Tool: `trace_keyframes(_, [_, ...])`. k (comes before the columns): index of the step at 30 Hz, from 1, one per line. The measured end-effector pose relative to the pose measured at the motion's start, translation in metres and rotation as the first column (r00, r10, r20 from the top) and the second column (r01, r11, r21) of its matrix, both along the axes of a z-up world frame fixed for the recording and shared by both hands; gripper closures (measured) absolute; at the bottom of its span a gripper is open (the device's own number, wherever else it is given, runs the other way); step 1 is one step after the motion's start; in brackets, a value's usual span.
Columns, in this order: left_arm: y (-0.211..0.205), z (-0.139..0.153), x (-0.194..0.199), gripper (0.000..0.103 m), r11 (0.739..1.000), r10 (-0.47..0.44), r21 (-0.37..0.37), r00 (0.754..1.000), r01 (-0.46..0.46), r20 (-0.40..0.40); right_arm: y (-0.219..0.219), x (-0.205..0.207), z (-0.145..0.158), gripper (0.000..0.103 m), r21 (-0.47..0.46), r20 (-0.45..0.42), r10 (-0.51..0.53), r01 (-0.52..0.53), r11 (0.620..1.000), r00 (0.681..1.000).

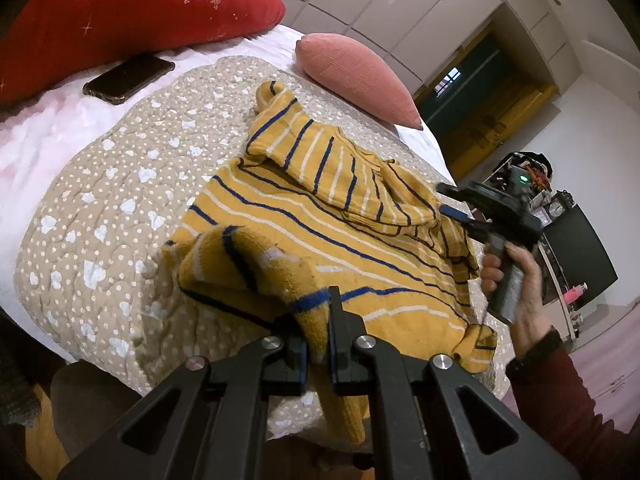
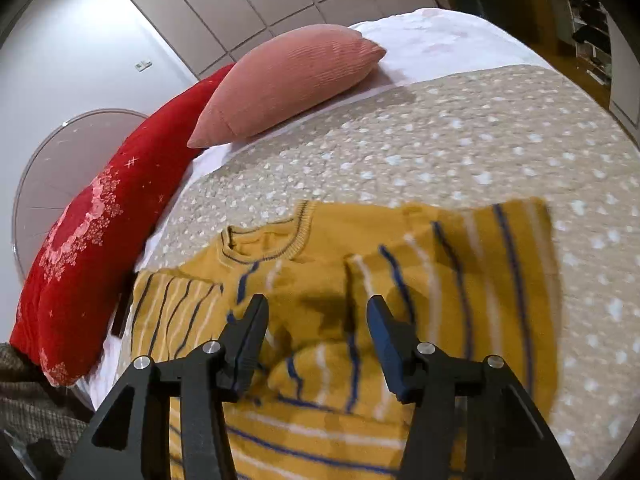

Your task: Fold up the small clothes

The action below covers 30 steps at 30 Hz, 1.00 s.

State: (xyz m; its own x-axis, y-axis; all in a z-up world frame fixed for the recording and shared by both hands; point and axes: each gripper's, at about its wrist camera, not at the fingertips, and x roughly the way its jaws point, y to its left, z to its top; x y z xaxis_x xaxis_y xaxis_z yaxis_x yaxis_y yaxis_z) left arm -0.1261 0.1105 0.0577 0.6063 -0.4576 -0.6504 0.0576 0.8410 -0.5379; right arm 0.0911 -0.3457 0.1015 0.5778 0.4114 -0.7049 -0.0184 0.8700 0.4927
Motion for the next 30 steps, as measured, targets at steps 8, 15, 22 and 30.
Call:
trace_keyframes(8, [0.003, -0.003, 0.001, 0.096, 1.000, 0.003, -0.011, 1.000, -0.003, -0.010, 0.021, 0.002, -0.007, 0.097, -0.025, -0.009, 0.068, -0.068, 0.997, 0.998])
trace_keyframes(15, [0.004, -0.002, -0.001, 0.096, 1.000, 0.010, -0.016, 1.000, -0.010, -0.013, -0.036, -0.038, 0.011, 0.089, -0.316, -0.004, -0.186, 0.175, 0.932, 0.983])
trace_keyframes(22, [0.003, 0.001, -0.007, 0.096, 1.000, 0.016, 0.007, 1.000, -0.016, -0.010, -0.057, -0.162, 0.033, 0.047, -0.189, 0.021, 0.043, -0.038, 0.981, 0.999])
trace_keyframes(30, [-0.004, -0.001, -0.017, 0.096, 0.999, 0.032, 0.044, 0.999, -0.031, -0.032, -0.054, -0.256, -0.006, 0.037, -0.103, -0.028, 0.030, -0.032, 0.994, 0.999])
